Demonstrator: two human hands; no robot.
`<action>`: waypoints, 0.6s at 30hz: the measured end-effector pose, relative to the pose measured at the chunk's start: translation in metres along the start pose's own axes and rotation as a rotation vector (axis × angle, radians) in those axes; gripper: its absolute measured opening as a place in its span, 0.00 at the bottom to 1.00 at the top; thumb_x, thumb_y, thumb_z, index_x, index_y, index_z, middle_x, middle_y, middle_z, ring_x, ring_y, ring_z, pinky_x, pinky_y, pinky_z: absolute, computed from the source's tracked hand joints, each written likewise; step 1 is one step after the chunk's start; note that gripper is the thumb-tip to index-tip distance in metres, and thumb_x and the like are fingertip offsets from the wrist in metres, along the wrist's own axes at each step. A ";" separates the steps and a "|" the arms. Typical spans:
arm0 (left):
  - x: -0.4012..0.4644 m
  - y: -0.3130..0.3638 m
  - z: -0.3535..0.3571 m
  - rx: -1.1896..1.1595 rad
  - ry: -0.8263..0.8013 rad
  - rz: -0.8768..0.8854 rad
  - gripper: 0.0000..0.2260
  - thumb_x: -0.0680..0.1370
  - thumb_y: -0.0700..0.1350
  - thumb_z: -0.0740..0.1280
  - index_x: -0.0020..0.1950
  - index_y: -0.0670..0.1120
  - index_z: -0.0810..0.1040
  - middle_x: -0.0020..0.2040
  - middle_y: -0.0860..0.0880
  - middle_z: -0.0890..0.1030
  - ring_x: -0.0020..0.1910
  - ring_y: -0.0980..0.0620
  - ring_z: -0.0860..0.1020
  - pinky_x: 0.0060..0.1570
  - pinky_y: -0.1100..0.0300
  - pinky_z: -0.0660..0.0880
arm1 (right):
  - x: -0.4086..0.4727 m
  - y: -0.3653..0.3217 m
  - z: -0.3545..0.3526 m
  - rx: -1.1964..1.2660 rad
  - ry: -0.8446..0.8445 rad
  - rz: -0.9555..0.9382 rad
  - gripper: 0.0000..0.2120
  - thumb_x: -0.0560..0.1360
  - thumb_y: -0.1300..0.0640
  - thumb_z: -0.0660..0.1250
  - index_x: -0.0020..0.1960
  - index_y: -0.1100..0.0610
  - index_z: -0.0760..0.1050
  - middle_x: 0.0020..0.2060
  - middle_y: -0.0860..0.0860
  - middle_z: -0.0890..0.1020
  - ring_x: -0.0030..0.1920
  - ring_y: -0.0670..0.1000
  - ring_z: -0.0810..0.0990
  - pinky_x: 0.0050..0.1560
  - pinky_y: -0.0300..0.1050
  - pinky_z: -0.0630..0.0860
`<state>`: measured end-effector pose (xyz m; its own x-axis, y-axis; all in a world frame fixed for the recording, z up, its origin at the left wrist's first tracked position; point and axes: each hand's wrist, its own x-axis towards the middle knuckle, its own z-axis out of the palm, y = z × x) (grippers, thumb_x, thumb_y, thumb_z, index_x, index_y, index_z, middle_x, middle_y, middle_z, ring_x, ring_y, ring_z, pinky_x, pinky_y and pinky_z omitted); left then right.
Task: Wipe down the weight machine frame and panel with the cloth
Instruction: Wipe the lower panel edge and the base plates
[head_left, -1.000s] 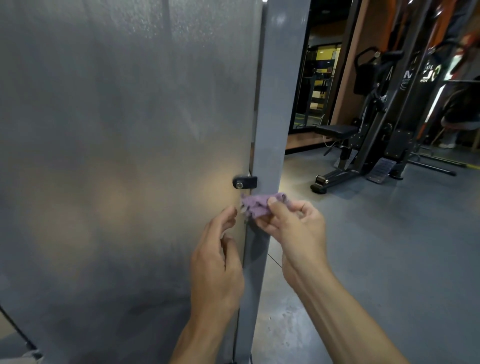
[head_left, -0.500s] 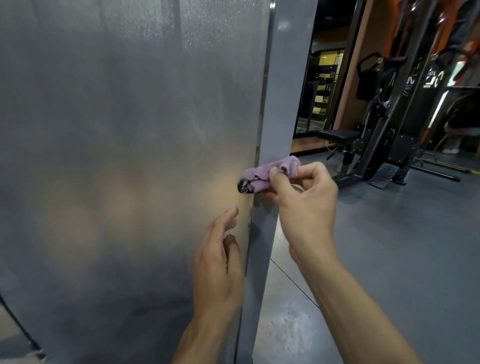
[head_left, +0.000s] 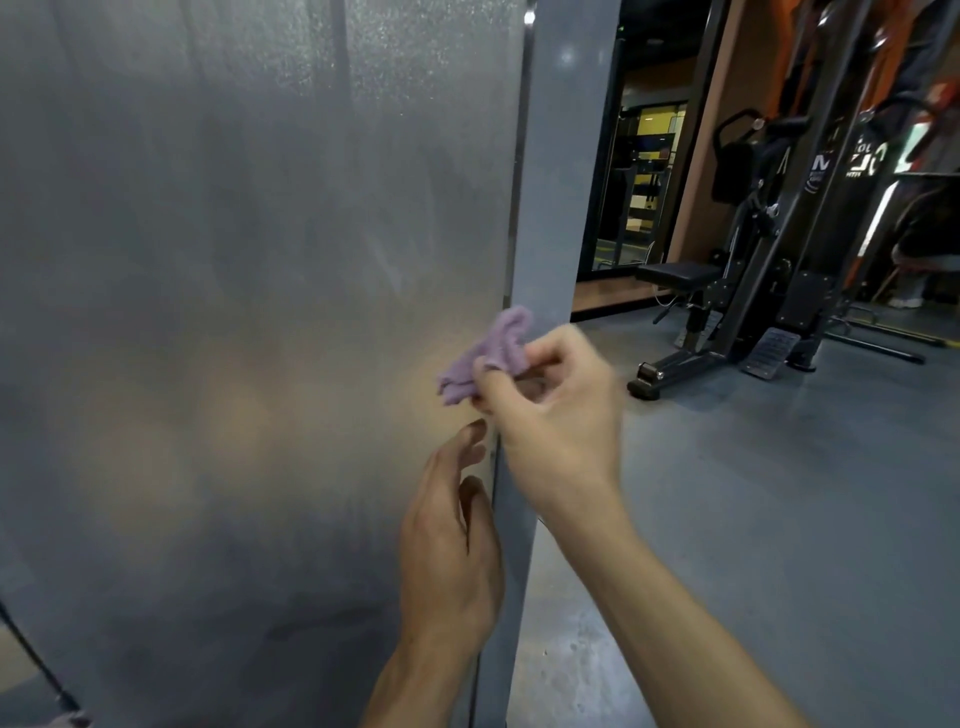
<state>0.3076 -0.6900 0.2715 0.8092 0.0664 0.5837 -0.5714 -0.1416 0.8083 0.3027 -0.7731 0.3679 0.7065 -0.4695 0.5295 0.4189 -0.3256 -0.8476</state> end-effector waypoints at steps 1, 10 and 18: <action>0.000 0.000 0.001 -0.001 -0.006 -0.006 0.24 0.80 0.34 0.59 0.69 0.57 0.75 0.63 0.58 0.80 0.64 0.58 0.78 0.63 0.51 0.77 | -0.003 -0.001 0.004 0.021 -0.048 0.005 0.10 0.75 0.60 0.76 0.42 0.57 0.74 0.35 0.50 0.86 0.37 0.49 0.87 0.43 0.60 0.84; 0.016 0.024 -0.009 -0.062 0.064 -0.028 0.28 0.81 0.30 0.59 0.65 0.63 0.75 0.62 0.61 0.81 0.64 0.61 0.78 0.63 0.59 0.76 | -0.012 -0.001 -0.048 0.404 0.155 0.286 0.07 0.77 0.66 0.72 0.46 0.63 0.73 0.34 0.58 0.86 0.35 0.55 0.87 0.36 0.44 0.83; 0.033 0.032 -0.005 -0.106 0.133 0.000 0.27 0.79 0.29 0.59 0.61 0.62 0.78 0.56 0.58 0.83 0.58 0.59 0.81 0.57 0.54 0.80 | -0.010 0.021 -0.032 0.392 0.136 0.363 0.08 0.78 0.65 0.71 0.45 0.59 0.72 0.35 0.57 0.86 0.38 0.55 0.87 0.40 0.48 0.83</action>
<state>0.3152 -0.6874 0.3165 0.7882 0.1973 0.5830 -0.5882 -0.0370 0.8078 0.2865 -0.8017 0.3456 0.7758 -0.6053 0.1783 0.3616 0.1948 -0.9118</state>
